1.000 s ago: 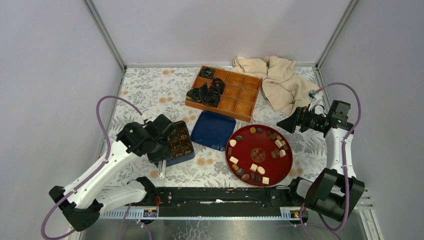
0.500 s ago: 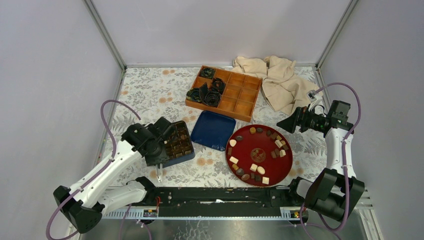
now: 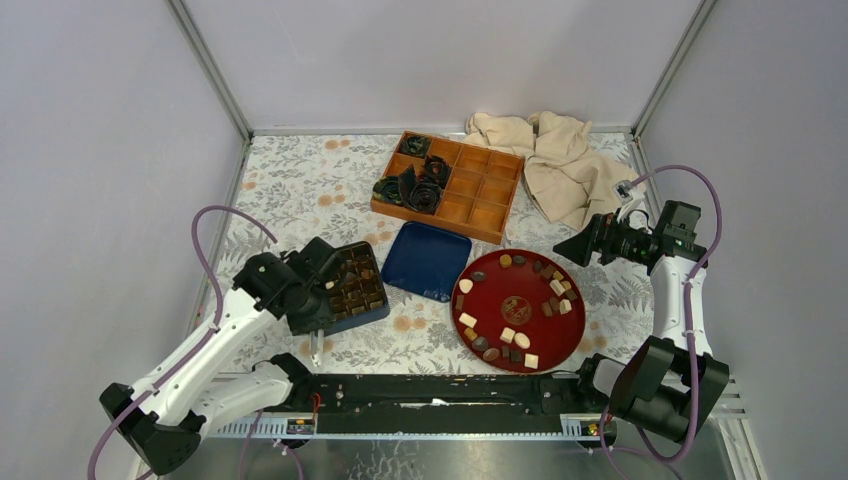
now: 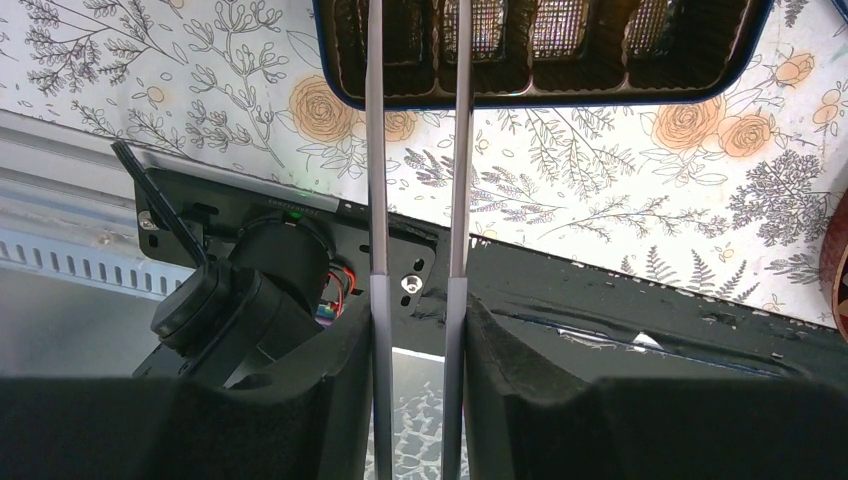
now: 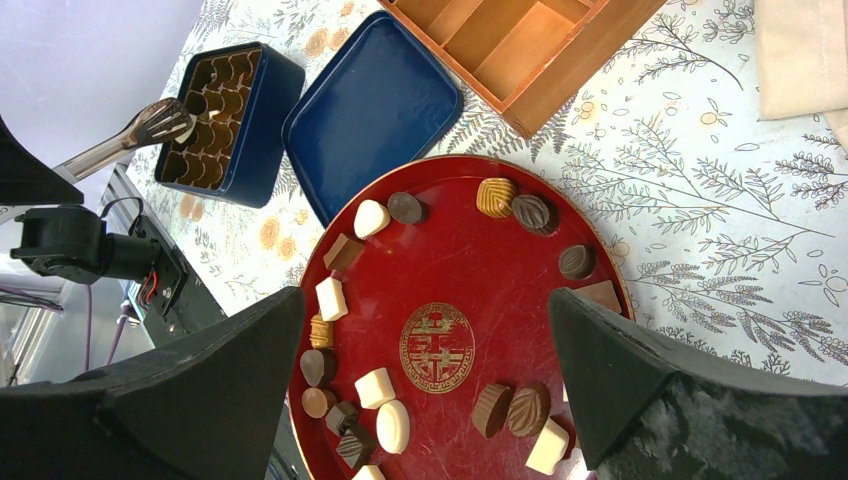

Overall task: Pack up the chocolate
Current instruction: Place the fake chocolate in the packing box.

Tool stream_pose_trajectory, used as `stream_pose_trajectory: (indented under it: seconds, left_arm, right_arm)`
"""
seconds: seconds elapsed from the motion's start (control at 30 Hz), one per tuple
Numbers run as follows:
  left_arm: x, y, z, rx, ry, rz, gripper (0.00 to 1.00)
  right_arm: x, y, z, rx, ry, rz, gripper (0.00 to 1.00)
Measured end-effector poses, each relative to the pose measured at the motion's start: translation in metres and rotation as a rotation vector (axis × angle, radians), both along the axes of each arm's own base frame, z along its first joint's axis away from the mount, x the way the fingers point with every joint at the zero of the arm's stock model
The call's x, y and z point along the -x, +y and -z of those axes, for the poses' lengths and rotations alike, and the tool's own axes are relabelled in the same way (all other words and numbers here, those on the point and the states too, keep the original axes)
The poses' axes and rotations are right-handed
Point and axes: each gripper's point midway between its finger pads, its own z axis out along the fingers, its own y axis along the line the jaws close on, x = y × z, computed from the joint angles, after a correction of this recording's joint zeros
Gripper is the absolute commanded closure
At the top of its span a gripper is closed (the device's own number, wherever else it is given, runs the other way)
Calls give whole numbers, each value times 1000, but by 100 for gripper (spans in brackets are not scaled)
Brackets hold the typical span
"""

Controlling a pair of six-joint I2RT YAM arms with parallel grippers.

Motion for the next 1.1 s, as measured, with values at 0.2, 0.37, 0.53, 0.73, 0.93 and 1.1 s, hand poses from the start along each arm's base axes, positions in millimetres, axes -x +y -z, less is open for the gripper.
stream_pose_trajectory:
  seconds: [0.2,0.37,0.53,0.73,0.93,1.1]
  left_arm:
    - [1,0,-3,19,-21,-1,100]
    - [1,1,-4,28,-34,-6,100]
    - [4,3,0,18,-19,-8,100]
    - [7,5,7,0,8,-8,99]
    - [8,4,9,-5,28,-7,85]
    - [8,3,10,-3,34,-6,75]
  right_arm:
    - [0,0,0,0,0,0,0]
    - [0,0,0,-1,0,0,0]
    - [0,0,0,-3,-1,-1,0]
    - [0,1,-1,-6,-1,-4,0]
    - [1,2,-2,-14,-4,-9,0]
    - [1,3,-2,-18,-3,-11,0]
